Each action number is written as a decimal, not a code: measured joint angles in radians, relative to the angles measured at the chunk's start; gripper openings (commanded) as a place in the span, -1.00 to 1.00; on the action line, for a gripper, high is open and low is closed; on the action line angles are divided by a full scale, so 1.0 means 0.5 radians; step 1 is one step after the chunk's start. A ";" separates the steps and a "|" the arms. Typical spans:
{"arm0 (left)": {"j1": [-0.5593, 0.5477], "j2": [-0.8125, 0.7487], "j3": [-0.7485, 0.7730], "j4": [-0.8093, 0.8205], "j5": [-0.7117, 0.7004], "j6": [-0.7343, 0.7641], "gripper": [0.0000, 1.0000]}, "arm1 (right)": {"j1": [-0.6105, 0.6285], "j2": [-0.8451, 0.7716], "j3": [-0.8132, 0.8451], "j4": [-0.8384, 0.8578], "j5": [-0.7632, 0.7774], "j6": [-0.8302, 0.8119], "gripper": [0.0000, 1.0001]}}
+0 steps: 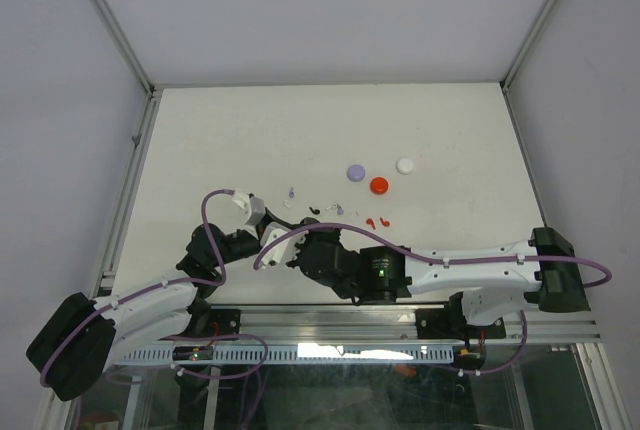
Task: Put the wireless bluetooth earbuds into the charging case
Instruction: Place the earbud in the charging case, then adjust the earbud at the center of the board.
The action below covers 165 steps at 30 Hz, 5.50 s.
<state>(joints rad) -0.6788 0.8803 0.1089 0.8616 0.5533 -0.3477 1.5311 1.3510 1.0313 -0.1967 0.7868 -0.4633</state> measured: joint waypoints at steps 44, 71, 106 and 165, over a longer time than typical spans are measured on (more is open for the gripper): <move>0.000 0.060 -0.018 0.338 -0.163 0.103 -1.00 | -0.284 -0.270 0.039 -0.085 -0.627 0.498 0.18; 0.000 -0.242 -0.153 -0.108 -0.787 0.103 -1.00 | -1.019 -0.129 0.068 -0.127 -1.260 1.066 0.27; 0.000 -0.066 -0.147 0.163 -0.555 0.091 -1.00 | -1.019 -0.150 0.011 -0.096 -1.761 1.024 0.32; 0.001 -0.320 -0.099 -0.758 -1.352 -0.032 -1.00 | -1.188 1.100 0.439 -0.439 -1.651 1.049 -0.38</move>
<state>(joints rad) -0.6785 0.7200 0.0593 0.4824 -0.1226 -0.3637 0.9371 1.9011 1.2507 -0.4160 -0.0387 0.0612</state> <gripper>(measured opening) 0.260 0.307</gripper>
